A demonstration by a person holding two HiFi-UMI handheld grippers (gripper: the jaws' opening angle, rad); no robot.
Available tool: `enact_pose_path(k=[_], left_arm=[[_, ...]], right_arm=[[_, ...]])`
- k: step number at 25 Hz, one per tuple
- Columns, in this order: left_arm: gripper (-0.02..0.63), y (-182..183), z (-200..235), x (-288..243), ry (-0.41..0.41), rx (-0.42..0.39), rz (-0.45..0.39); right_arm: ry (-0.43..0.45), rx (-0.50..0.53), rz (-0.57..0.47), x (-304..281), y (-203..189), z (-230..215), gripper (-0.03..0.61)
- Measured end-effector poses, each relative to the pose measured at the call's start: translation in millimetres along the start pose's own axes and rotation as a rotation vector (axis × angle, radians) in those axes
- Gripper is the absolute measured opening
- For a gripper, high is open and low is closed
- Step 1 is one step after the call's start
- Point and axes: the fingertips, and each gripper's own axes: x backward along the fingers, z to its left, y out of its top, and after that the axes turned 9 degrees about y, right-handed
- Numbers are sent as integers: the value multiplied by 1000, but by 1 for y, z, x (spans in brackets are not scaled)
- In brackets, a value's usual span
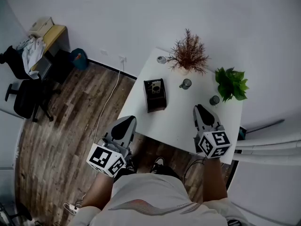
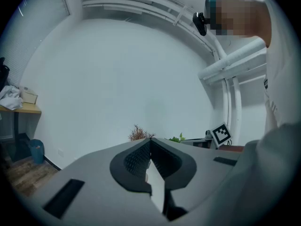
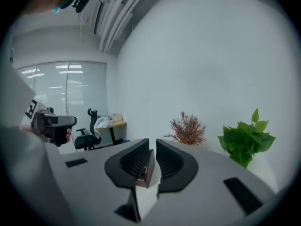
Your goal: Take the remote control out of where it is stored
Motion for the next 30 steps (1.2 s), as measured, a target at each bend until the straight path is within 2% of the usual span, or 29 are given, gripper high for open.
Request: enact_pose_path(k=[6, 9, 16, 27, 30], left_arm=[[9, 12, 6, 5, 3, -16, -18], [9, 15, 13, 10, 10, -24, -22], [8, 21, 19, 16, 2, -62, -38], [9, 20, 26, 18, 5, -55, -37], [9, 17, 30, 18, 11, -56, -33]], right_arm=[[53, 55, -149, 2, 30, 50, 46], [83, 58, -187, -3, 37, 68, 44], [90, 54, -142, -17, 32, 84, 44], [71, 79, -110, -34, 30, 81, 46], [45, 75, -70, -50, 20, 73, 49]])
